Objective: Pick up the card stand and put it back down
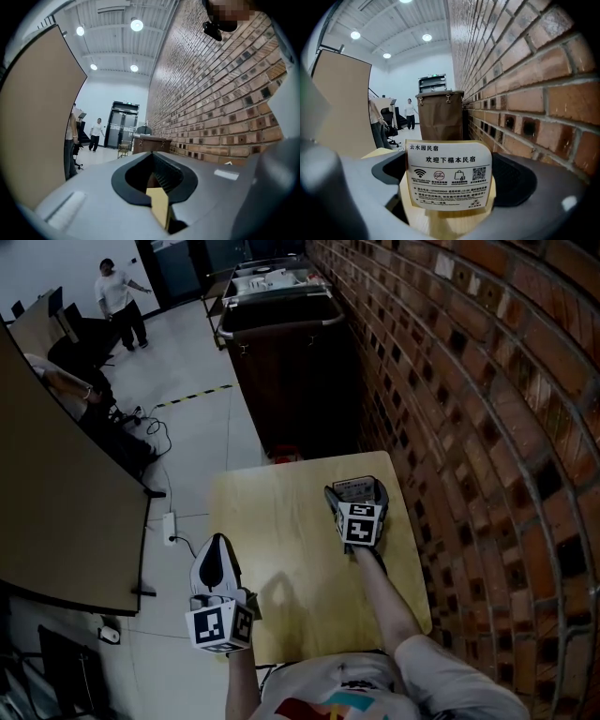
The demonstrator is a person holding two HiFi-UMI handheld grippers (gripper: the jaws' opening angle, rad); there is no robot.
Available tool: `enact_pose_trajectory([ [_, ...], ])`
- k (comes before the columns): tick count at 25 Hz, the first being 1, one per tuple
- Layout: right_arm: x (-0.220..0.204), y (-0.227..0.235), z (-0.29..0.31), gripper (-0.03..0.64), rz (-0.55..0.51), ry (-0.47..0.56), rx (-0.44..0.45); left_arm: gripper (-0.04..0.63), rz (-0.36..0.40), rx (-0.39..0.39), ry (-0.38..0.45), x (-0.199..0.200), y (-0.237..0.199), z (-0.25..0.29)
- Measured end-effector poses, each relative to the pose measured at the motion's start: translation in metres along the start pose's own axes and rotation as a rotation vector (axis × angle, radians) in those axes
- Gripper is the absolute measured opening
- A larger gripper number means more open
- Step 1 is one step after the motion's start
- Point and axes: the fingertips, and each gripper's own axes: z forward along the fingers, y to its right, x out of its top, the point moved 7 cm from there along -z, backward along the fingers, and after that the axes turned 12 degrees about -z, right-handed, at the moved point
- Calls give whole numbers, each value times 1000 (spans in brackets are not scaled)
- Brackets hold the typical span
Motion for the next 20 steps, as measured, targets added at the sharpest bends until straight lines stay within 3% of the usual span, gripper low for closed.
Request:
enact_pose_trajectory([
  [3, -2, 4, 15, 557, 31, -25, -16, 5, -3, 3, -13, -4, -3, 7],
  [12, -22, 2, 35, 557, -6, -101, -32, 5, -15, 8, -23, -9, -12, 16],
  [20, -26, -3, 30, 557, -10, -102, -19, 5, -16, 14, -14, -7, -15, 11],
])
